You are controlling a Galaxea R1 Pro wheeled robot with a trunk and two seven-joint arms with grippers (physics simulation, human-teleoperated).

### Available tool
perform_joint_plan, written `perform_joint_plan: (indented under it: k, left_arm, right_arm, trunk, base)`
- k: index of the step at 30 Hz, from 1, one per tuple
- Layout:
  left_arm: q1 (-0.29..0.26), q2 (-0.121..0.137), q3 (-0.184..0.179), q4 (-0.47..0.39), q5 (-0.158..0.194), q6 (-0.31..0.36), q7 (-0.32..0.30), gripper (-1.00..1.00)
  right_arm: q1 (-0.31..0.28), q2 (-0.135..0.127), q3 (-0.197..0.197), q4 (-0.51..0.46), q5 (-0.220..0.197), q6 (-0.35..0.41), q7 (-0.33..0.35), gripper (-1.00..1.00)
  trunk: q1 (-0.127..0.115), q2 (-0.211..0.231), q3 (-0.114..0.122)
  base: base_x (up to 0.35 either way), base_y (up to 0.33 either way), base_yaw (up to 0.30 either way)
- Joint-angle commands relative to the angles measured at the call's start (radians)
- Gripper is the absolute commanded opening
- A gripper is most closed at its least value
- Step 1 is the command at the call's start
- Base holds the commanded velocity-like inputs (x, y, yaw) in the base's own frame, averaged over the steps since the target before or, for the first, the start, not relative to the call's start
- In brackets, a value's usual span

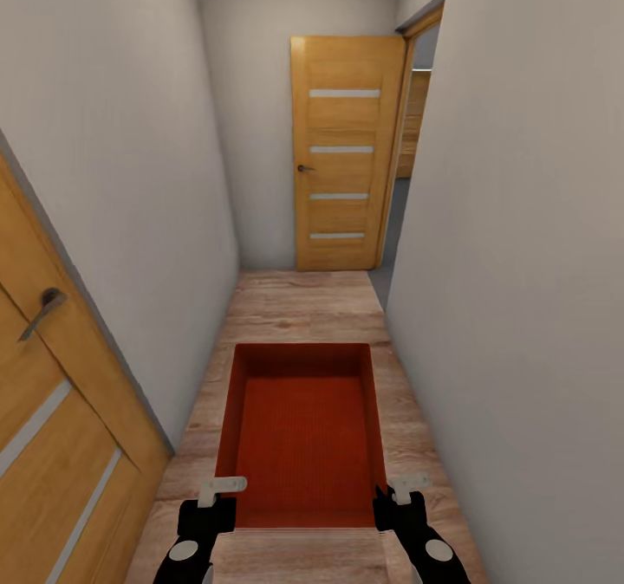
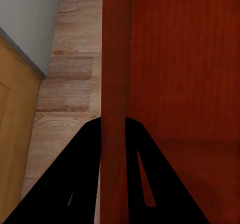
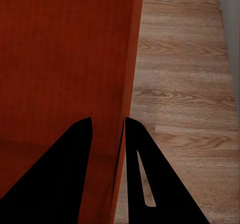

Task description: Move the two storage containers from the living room to the garage. In the garage, place one container on the floor and stack the other container on top of it (either order is fine).

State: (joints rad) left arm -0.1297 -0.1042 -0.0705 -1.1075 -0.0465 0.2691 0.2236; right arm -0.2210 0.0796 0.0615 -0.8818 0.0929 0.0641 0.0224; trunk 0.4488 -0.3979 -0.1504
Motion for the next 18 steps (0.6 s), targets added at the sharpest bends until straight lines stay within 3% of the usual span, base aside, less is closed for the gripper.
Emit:
perform_joint_plan:
  k: [1,18]
  left_arm:
    - [-0.001,0.0,0.017,-0.003,-0.006,0.009,0.008,-1.0]
    - [-0.001,0.001,0.017,-0.003,-0.006,0.008,0.008,-1.0]
  right_arm:
    - [0.0,0.0,0.0,-0.003,0.007,0.006,0.005,-1.0]
    - [0.0,0.0,0.0,-0.003,0.007,0.006,0.005,-1.0]
  trunk:
    - [0.001,-0.002,-0.002]
    - [0.001,-0.002,-0.002]
  base:
    - [0.323,0.0,0.0]
    - [0.323,0.0,0.0]
